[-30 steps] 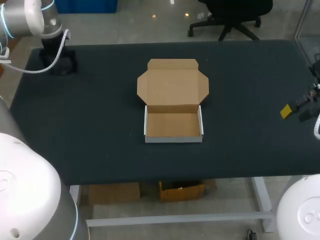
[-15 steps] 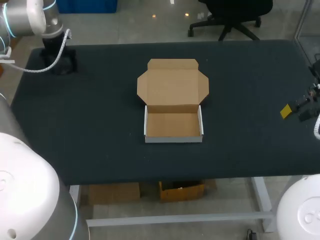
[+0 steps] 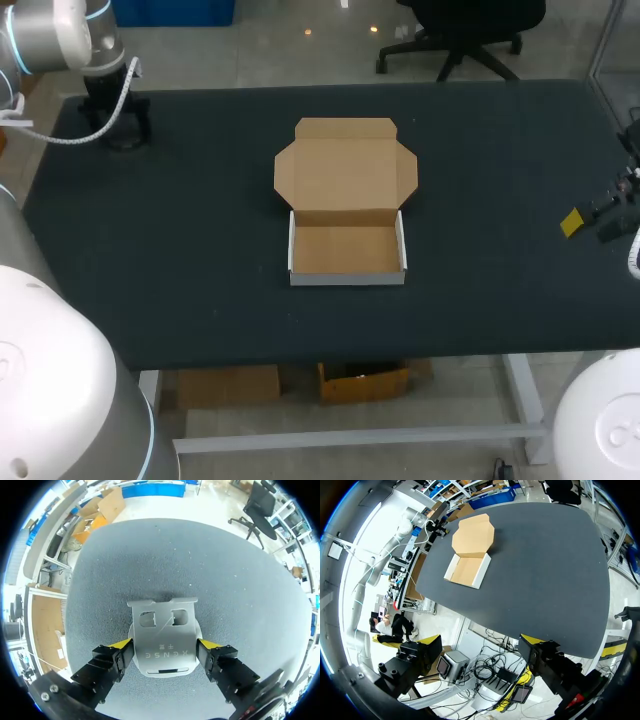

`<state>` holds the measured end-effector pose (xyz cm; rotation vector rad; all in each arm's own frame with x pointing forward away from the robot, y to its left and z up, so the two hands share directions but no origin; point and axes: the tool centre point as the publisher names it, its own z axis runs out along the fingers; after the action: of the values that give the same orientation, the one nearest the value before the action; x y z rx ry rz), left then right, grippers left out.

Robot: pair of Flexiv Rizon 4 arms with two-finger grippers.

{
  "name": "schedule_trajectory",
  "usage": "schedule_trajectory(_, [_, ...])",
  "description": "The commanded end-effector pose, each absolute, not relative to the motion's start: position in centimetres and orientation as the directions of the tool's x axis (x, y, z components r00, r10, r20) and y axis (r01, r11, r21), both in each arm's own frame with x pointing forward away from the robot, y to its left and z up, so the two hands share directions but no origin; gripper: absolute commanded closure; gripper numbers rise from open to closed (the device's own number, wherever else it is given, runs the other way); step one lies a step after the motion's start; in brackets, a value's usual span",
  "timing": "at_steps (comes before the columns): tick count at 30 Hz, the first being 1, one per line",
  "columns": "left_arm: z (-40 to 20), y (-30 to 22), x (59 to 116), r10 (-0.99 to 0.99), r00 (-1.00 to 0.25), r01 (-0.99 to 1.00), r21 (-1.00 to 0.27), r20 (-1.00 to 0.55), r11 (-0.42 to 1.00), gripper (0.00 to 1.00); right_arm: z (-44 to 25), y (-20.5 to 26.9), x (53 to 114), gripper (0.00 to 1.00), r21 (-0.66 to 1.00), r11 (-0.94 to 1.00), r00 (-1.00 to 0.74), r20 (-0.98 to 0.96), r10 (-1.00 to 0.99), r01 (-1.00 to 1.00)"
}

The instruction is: Assemble the packaging by folding the flat box into shape, placing the metal phone stand inside, and closing the box properly

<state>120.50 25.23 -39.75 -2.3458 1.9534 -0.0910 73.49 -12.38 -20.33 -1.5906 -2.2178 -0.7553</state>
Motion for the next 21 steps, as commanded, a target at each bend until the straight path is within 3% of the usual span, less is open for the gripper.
schedule_trajectory(1, [-39.93,25.29,121.18,-0.983,0.182,-0.98,-0.091,-0.013,-0.18,0.18,-20.2,-12.45,73.4,0.0,0.236,0.246,-0.337,0.533,0.776,0.94])
schedule_trajectory(21, [-40.07,25.47,121.6,-0.982,0.189,-0.978,-0.087,-0.012,-0.187,0.23,-20.2,-12.45,73.4,0.0,0.236,0.246,-0.337,0.533,0.776,0.94])
